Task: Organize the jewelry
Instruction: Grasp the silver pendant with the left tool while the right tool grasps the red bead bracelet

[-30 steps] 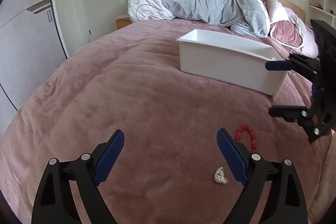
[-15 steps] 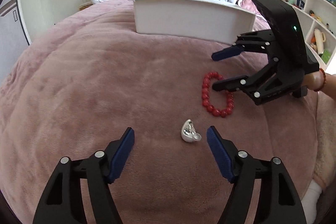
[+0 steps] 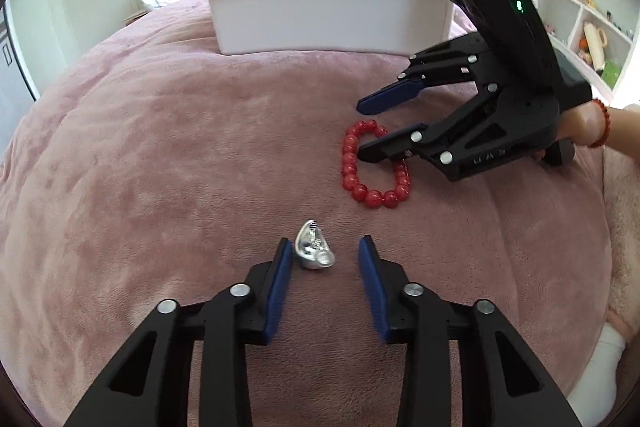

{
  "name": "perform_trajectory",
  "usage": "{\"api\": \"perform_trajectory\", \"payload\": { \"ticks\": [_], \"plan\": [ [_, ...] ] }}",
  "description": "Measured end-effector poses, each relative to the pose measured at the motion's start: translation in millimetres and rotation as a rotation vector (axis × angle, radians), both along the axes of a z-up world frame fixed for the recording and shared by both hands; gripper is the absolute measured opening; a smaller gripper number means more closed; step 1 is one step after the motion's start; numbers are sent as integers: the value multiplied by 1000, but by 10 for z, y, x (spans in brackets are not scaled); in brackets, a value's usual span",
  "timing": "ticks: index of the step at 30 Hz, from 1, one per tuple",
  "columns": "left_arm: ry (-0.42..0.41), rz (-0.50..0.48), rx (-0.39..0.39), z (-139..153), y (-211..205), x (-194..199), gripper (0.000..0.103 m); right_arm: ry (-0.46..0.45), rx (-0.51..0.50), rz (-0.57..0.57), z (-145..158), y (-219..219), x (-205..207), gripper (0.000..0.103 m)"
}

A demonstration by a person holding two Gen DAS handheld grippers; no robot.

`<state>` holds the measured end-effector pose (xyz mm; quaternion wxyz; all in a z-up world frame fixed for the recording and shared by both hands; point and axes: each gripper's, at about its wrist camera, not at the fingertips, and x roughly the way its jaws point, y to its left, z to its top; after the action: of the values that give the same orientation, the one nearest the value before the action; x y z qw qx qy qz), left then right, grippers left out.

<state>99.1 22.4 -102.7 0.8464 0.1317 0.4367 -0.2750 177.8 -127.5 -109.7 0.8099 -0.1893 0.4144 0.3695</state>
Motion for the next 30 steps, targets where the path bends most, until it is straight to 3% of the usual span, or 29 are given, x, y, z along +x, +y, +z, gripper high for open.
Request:
{"api": "perform_trajectory", "payload": {
  "ticks": [3,10,21,30],
  "plan": [
    [3,12,-15,-14,-25,20,23,15,12,14,32,3,-33,28],
    [61,79,-80,-29,-15,126,23,61,83,-6,107,-85,9,13],
    [63,145,-76,124,-52,345,23,37,201,-12,415,-205,8,12],
    [69,271,-141,267,-22,676,23,-40,304,-35,850,-419,28,10]
  ]
}}
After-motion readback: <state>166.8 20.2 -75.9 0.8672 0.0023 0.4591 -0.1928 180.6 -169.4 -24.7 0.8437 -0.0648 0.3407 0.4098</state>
